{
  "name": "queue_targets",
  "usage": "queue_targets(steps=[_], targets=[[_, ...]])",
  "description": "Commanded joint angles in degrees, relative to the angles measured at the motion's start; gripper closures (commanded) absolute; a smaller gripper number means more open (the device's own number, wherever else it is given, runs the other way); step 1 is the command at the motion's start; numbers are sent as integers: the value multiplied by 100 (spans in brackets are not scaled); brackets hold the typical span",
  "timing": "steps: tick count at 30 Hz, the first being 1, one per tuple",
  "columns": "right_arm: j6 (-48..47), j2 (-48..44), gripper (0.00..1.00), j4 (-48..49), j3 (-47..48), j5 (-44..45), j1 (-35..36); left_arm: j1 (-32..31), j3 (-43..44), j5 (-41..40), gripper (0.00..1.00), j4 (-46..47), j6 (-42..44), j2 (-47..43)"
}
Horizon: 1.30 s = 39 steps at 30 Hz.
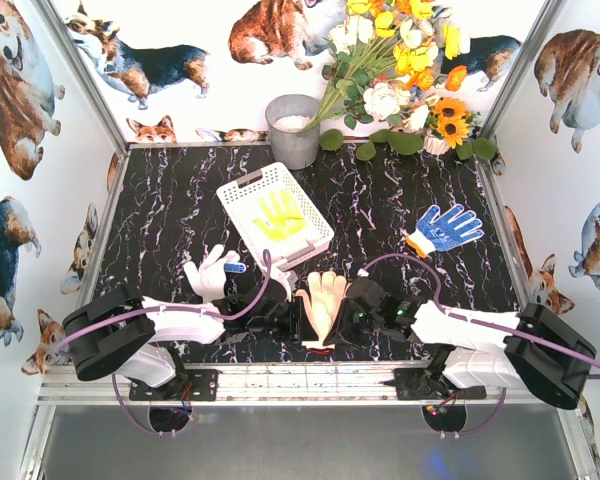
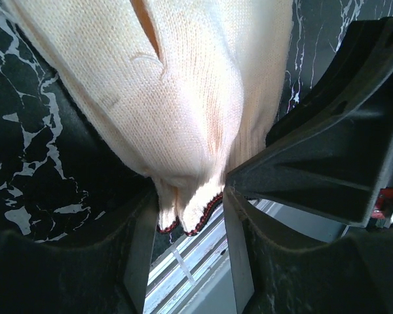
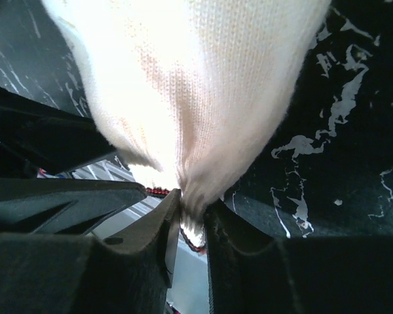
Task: Put the gloves into the storage basket
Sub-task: Pair the glove with the glove.
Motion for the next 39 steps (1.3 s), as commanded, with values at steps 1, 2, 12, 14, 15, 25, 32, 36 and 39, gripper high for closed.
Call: queue_targets(steps=[1, 2, 12, 14, 15, 25, 32, 36, 39], targets=[[24, 170, 79, 450, 52, -103, 57, -68, 86, -57, 61, -278, 104, 92], [23, 174, 80, 482, 43, -96, 57, -69, 86, -58, 61, -272, 101, 99], [233, -159, 100, 635, -107, 102, 53, -68, 38, -44, 61, -274, 79, 32], [287, -159, 100, 725, -164, 100, 57, -69, 45, 2, 61, -225, 79, 35], [302, -149, 100, 781, -183, 85, 57, -70, 53, 29, 61, -195, 78, 46], [292, 166, 100, 1026, -91, 105, 90, -131, 47, 205, 61, 64, -19, 171], [262, 161, 100, 1000, -142, 212, 92, -148, 12, 132, 62, -2, -17, 83], [139, 117, 92, 736, -45, 250, 90, -144, 182, -373, 59, -829, 240, -200], [-104, -64, 76, 177, 145, 353, 91, -143, 347, -914, 44, -1676, 455, -503]])
